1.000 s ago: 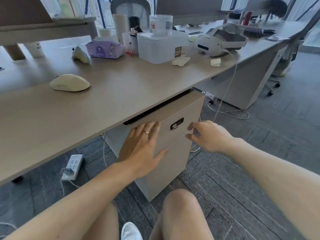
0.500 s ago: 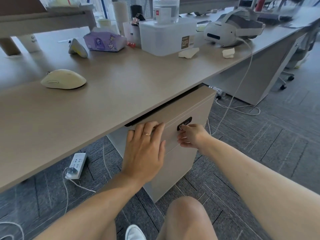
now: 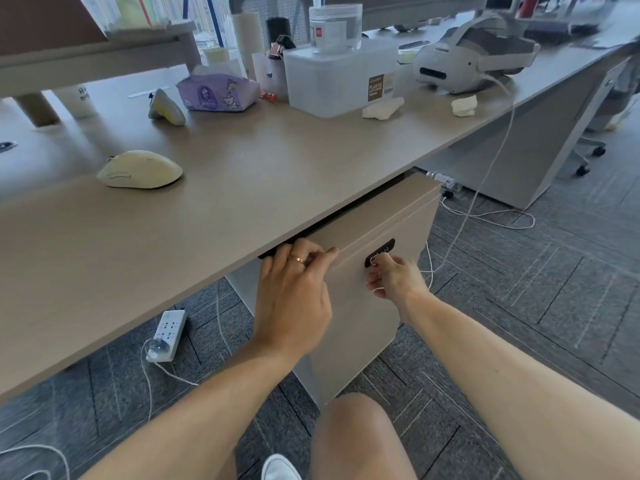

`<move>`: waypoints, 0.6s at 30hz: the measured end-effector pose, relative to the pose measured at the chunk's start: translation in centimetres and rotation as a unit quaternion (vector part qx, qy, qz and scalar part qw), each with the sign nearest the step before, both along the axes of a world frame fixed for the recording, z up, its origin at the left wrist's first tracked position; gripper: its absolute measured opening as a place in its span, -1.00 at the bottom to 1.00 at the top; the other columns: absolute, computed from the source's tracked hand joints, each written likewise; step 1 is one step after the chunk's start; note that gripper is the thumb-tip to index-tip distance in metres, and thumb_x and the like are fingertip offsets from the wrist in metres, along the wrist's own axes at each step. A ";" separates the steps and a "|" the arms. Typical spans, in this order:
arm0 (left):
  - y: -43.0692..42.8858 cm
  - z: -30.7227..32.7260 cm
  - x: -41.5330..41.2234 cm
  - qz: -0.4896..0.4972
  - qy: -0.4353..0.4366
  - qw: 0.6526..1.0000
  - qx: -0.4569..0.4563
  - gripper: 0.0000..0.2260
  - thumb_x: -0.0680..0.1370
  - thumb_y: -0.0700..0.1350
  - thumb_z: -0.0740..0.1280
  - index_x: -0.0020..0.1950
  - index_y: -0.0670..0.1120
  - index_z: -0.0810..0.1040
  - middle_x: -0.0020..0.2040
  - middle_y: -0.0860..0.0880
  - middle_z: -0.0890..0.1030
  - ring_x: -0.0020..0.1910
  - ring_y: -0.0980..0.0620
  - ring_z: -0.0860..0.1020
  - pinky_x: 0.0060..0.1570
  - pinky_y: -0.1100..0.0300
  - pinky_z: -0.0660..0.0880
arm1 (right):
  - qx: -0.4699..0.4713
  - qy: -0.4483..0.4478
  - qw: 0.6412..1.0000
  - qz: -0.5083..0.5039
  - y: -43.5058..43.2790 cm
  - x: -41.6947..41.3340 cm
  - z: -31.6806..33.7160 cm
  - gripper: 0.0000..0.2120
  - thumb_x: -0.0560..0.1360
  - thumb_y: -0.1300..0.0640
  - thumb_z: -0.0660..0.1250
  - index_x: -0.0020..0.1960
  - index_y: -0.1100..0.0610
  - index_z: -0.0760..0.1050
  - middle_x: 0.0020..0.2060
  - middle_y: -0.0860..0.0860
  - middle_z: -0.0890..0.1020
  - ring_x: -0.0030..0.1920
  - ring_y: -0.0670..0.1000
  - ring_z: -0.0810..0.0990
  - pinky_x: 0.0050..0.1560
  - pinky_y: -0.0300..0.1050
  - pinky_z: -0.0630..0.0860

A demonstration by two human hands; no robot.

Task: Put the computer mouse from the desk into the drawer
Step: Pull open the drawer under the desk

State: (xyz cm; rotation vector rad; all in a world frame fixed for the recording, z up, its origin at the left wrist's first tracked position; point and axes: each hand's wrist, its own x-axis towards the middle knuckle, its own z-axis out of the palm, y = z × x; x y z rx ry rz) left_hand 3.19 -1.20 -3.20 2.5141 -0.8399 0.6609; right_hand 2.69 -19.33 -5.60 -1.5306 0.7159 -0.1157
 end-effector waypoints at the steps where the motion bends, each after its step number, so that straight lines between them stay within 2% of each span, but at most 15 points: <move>1: 0.0 0.1 0.0 0.001 0.004 1.000 -0.004 -0.58 0.48 -0.23 0.22 0.28 -0.03 0.64 0.09 -0.01 0.58 0.02 -0.08 0.48 -0.04 0.00 0.35 | -0.003 -0.001 1.000 -0.005 -0.1 -0.5 0.0 -0.76 0.60 0.14 0.17 -0.18 0.17 0.50 -0.34 0.09 0.58 -0.37 0.04 0.54 -0.28 -0.13 0.46; 5: -0.1 0.3 -0.5 0.009 0.024 1.000 -0.007 -0.59 0.49 -0.17 0.25 0.31 -0.03 0.64 0.09 -0.01 0.57 0.04 -0.07 0.48 0.02 -0.01 0.39 | 0.001 -0.012 1.000 -0.006 -1.1 -3.8 -0.1 -0.77 0.61 0.13 0.19 -0.16 0.18 0.52 -0.34 0.09 0.59 -0.34 0.04 0.55 -0.22 -0.08 0.46; 7: -0.2 0.4 -0.9 0.012 0.042 0.999 -0.004 -0.58 0.48 -0.07 0.29 0.33 -0.04 0.63 0.11 -0.01 0.57 0.08 -0.06 0.46 0.07 0.01 0.36 | 0.007 -0.015 1.000 -0.015 -1.7 -5.5 -0.2 -0.75 0.63 0.14 0.17 -0.15 0.18 0.53 -0.35 0.09 0.59 -0.35 0.05 0.55 -0.19 -0.04 0.45; 10: -0.1 0.7 -1.3 0.010 0.069 0.997 0.016 -0.48 0.47 0.11 0.33 0.40 -0.03 0.58 0.16 0.00 0.55 0.14 -0.04 0.44 0.16 -0.04 0.40 | -0.006 -0.010 1.000 -0.026 -2.3 -7.8 -0.1 -0.72 0.63 0.18 0.13 -0.17 0.19 0.52 -0.35 0.10 0.58 -0.36 0.06 0.55 -0.18 -0.01 0.45; 15: 0.2 1.6 -2.1 0.007 0.087 0.990 0.109 -0.18 0.41 0.39 0.31 0.56 -0.03 0.38 0.30 0.00 0.46 0.29 -0.04 0.37 0.27 -0.01 0.38 | 0.005 -0.003 0.999 -0.040 -3.7 -12.2 0.1 -0.75 0.61 0.19 0.17 -0.19 0.22 0.51 -0.37 0.12 0.57 -0.37 0.08 0.52 -0.33 -0.10 0.43; 18: 0.0 2.4 -2.6 0.011 0.115 0.980 0.164 0.05 0.30 0.55 0.28 0.64 -0.01 0.20 0.38 0.02 0.35 0.37 -0.04 0.28 0.40 0.00 0.28 | 0.002 0.007 0.999 -0.043 -4.8 -14.6 0.0 -0.76 0.59 0.17 0.20 -0.20 0.22 0.51 -0.36 0.13 0.60 -0.35 0.10 0.54 -0.32 -0.09 0.45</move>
